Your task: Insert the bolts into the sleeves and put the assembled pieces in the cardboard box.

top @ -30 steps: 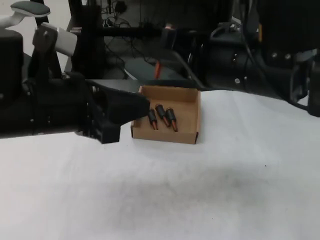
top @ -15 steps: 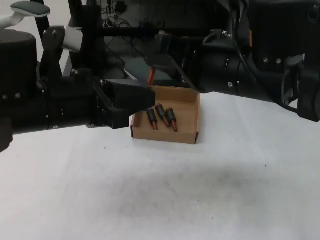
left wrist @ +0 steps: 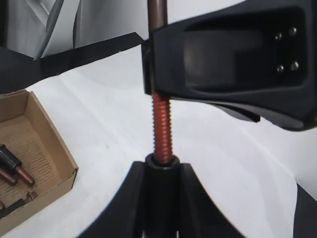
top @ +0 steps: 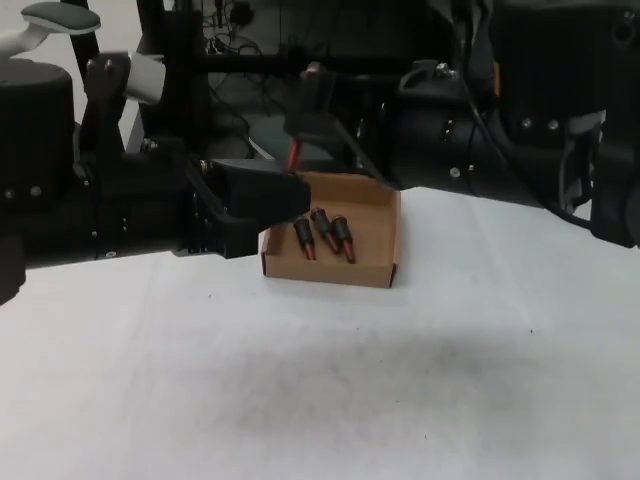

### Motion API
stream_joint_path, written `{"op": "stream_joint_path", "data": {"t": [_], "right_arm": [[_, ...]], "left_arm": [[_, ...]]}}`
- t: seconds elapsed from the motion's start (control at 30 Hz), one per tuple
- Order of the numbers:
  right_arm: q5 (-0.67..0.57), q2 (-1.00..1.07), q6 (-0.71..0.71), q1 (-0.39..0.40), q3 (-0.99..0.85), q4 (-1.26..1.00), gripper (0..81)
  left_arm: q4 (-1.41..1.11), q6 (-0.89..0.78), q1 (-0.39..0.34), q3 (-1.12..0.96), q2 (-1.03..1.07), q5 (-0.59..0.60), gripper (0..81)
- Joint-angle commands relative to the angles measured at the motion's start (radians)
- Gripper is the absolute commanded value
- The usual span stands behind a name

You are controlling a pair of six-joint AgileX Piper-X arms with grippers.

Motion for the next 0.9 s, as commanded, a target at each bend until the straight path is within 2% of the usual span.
{"op": "stream_joint_path", "data": {"t": [0.0,0.43,0.87], "right_arm": [[0.001,-0.006,-0.011,0.014,-0.007,-0.007,0.4],[0.042,-0.006,-0.070,0.029,-0.007,0.015,0.4],[0.037,-0.006,-0.077,-0.020,-0.007,0.015,0.4]], "left_arm": [[-0.029,0.007,0.003,-0.001,-0.004,0.013,1.7],[-0.029,0.007,0.003,-0.001,-0.004,0.013,1.7],[0.004,0.031,0.003,-0.001,-0.004,-0.007,1.7]]}}
